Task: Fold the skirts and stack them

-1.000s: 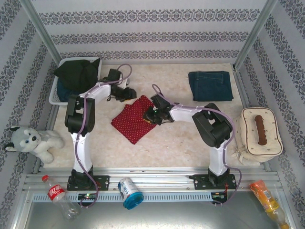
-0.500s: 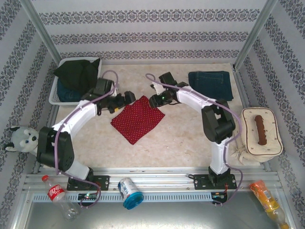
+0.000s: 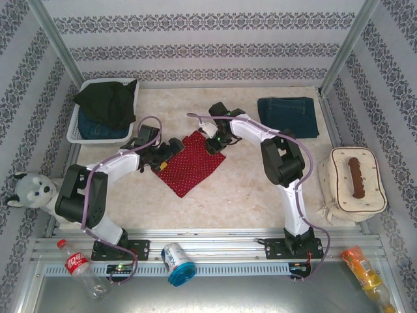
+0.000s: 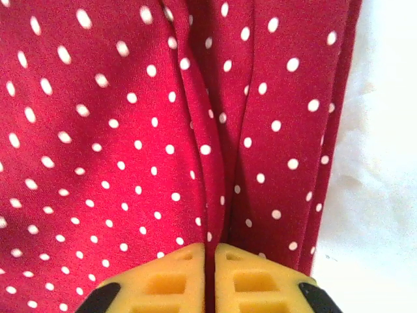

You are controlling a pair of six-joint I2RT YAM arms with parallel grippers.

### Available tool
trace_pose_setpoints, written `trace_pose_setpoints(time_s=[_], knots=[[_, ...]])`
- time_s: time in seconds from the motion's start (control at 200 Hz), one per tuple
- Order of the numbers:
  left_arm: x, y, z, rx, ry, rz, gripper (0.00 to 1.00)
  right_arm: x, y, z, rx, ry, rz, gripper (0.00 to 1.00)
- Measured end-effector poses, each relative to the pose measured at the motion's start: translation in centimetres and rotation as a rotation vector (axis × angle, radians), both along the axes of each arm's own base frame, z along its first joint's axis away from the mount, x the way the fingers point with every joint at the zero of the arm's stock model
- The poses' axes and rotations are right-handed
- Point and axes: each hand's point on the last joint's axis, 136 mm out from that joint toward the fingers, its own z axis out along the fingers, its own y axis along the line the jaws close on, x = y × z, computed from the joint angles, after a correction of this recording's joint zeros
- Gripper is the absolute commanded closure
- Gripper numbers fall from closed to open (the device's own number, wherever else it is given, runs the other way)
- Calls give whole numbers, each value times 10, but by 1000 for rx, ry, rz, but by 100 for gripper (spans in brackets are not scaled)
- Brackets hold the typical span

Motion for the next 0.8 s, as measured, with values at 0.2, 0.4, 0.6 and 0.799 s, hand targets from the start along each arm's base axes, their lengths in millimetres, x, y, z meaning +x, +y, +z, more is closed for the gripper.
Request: trace_pose_setpoints(time_s=[0.2, 0.4, 0.6, 0.799], knots=[[3, 5, -10, 18, 4, 23, 0, -31, -32, -1, 25, 69, -91, 93], [23, -4, -7, 18, -25, -28, 0, -48, -38, -5, 67, 137, -161, 69], [43, -13, 14, 61, -59, -122, 0, -46, -38, 5, 127, 170, -312, 12], [37, -26, 51, 56, -120, -172, 0, -21, -36, 12, 178, 167, -427, 4]])
